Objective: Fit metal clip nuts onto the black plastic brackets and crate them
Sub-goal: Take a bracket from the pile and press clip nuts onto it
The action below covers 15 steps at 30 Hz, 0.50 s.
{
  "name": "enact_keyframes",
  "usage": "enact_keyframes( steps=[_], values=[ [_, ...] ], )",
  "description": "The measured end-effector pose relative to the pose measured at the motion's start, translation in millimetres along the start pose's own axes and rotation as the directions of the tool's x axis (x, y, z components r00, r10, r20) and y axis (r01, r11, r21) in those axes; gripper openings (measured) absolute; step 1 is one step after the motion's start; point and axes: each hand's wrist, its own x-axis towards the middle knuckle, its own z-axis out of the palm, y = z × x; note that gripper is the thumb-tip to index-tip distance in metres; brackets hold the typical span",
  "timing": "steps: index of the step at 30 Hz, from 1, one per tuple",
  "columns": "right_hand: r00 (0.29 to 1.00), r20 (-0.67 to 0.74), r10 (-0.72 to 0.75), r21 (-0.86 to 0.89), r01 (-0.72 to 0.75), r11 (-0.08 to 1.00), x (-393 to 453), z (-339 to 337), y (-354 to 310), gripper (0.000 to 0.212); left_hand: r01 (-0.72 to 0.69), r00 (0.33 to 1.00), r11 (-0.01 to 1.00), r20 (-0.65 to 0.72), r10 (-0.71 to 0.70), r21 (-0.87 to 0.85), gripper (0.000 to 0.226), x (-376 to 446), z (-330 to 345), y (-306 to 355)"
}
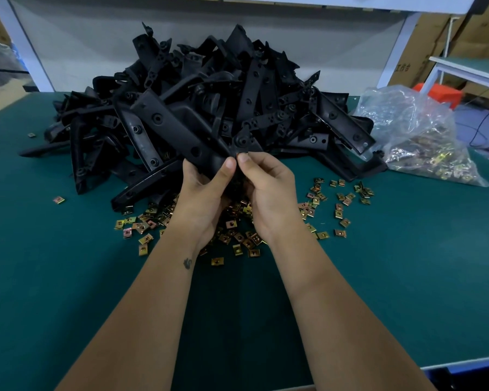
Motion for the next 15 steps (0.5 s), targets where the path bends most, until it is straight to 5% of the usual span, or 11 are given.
enact_keyframes(
  steps=[11, 15],
  values=[
    [0.964, 0.077, -0.255, -0.481, 0.260, 0.837, 1.4, -13.2, -8.9, 0.017, 0.087, 0.996, 0.995, -0.021, -0.088, -0.042, 0.060, -0.9, -0.1, 5.5],
    [0.883, -0.167, -0.439, -0.826, 0.118, 0.551, 13.5, -44.6, -21.5, 0.020, 0.107, 0.991, 0.987, -0.073, -0.116, -0.116, 0.041, 1.3, -2.9, 6.8]
  ],
)
